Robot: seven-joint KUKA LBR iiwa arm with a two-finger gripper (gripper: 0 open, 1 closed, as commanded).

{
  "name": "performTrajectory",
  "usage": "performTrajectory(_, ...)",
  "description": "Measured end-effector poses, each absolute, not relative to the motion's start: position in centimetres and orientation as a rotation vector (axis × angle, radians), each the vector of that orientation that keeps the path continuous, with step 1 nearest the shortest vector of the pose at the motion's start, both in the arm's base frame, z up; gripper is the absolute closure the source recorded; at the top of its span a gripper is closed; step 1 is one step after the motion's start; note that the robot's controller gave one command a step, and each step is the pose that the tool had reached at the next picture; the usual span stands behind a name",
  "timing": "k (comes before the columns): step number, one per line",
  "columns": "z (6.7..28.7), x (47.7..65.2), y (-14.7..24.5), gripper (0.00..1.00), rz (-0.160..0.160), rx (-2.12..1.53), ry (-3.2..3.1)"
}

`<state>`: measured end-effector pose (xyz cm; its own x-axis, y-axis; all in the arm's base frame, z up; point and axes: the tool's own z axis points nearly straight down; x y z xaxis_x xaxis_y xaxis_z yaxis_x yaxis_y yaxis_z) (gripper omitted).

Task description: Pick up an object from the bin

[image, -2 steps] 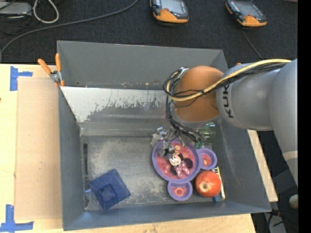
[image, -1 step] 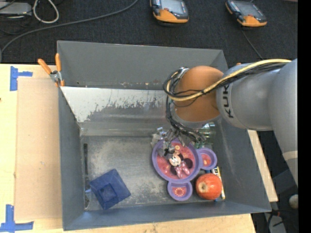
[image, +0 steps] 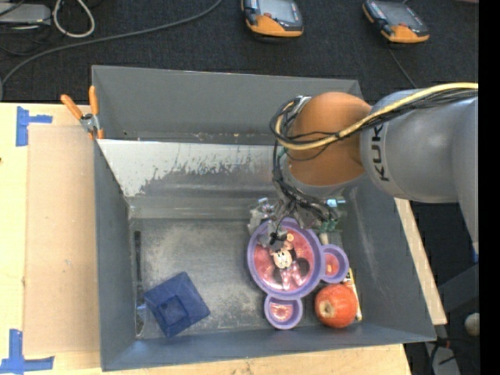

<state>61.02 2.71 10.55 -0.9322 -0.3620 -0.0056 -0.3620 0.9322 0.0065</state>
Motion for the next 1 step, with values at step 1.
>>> performTrajectory(1, 15.03, 61.16, 2.75, 1.00, 0.011, -0.577, 3.079)
